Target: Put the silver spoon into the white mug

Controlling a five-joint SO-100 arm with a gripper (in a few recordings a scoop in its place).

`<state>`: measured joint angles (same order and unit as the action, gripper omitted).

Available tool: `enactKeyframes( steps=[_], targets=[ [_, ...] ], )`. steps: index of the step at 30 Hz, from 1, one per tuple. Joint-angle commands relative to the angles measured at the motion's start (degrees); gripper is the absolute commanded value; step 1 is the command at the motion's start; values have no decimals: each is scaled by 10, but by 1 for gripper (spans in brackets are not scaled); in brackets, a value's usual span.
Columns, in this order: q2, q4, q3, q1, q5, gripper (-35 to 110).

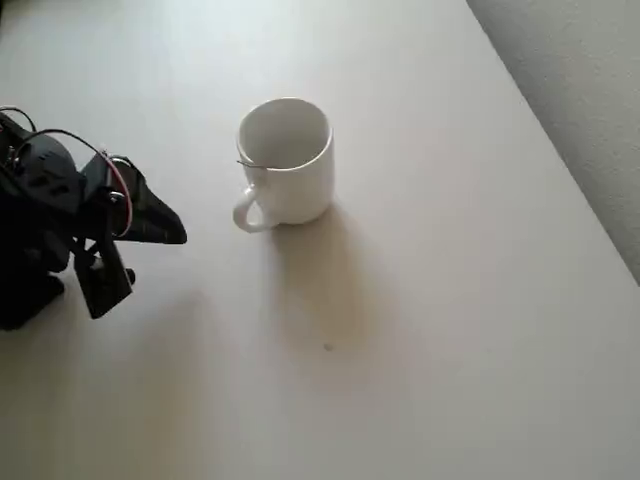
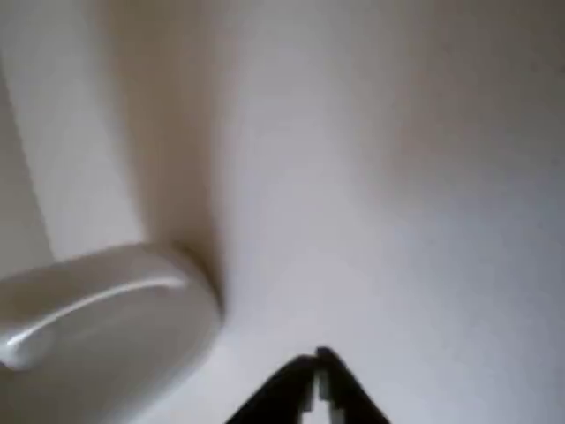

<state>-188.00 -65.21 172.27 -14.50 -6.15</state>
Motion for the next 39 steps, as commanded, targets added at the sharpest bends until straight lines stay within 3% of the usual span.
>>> enactKeyframes(
  steps=[1, 13, 39],
  targets=[
    [-6, 6, -3, -1, -5, -2],
    [-6, -9, -6, 45, 9, -2],
    [-6, -9, -6, 41, 14, -2]
  ],
)
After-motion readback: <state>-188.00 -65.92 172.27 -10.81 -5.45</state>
